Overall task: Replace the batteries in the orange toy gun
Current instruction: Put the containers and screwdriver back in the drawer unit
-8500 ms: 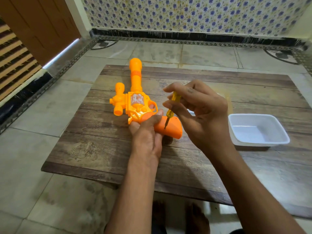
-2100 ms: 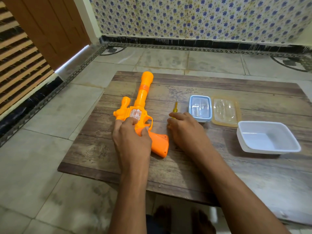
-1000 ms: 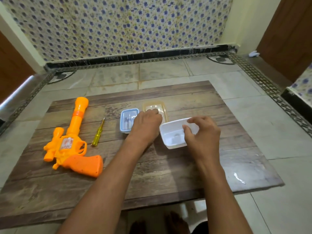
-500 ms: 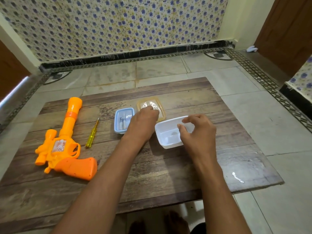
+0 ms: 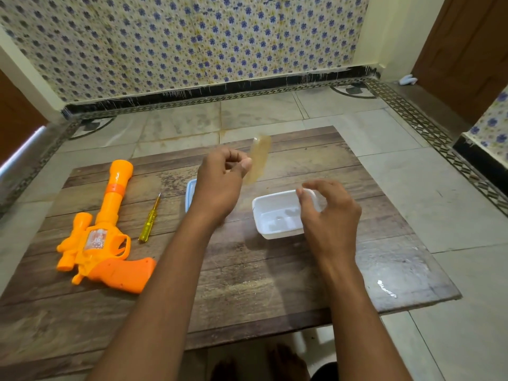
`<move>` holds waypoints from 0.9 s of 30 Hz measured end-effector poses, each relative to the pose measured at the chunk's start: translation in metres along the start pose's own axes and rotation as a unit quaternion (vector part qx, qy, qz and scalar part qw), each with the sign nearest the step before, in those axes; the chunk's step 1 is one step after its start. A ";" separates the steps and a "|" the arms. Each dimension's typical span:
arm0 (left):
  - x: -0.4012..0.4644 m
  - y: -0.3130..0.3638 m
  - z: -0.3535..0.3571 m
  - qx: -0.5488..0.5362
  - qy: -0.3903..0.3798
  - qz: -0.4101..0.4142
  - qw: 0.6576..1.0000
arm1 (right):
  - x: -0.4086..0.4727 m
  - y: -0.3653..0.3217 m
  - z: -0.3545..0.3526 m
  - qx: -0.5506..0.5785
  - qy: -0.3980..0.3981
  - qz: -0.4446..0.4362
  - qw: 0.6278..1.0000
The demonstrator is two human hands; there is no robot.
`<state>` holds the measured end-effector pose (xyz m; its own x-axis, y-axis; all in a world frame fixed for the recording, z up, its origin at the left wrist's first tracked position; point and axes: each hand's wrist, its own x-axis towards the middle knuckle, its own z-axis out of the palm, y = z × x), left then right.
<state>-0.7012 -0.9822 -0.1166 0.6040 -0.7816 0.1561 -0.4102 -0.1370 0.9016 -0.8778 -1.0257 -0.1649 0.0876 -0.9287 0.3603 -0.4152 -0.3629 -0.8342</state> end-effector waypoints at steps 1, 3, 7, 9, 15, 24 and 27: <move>-0.008 0.005 -0.002 -0.111 -0.023 -0.033 0.993 | 0.001 -0.004 -0.001 0.030 0.012 0.009 0.999; -0.024 0.010 -0.006 -0.310 -0.073 -0.101 0.943 | 0.001 -0.010 -0.003 0.107 0.016 0.054 0.993; -0.045 0.002 -0.003 -0.454 -0.159 -0.192 0.856 | 0.001 -0.013 -0.007 0.230 0.022 0.119 0.966; -0.050 -0.003 0.001 -0.463 -0.155 -0.218 0.845 | 0.002 -0.013 -0.010 0.230 0.025 0.119 0.966; -0.058 -0.005 0.015 -0.254 0.016 -0.177 0.951 | 0.000 -0.013 -0.013 0.116 0.033 0.091 0.988; -0.071 -0.014 0.035 0.092 0.104 -0.097 0.986 | -0.009 -0.007 -0.001 -0.041 0.021 0.095 0.994; -0.070 -0.014 0.038 0.121 0.112 -0.095 0.982 | -0.009 -0.004 -0.004 -0.050 0.006 0.095 0.994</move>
<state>-0.7633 -0.9487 -0.1555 0.8095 -0.5779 0.1036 -0.4091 -0.4287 0.8055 -0.8804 -1.0158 -0.1631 -0.0113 -0.9786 0.2053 -0.5110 -0.1708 -0.8425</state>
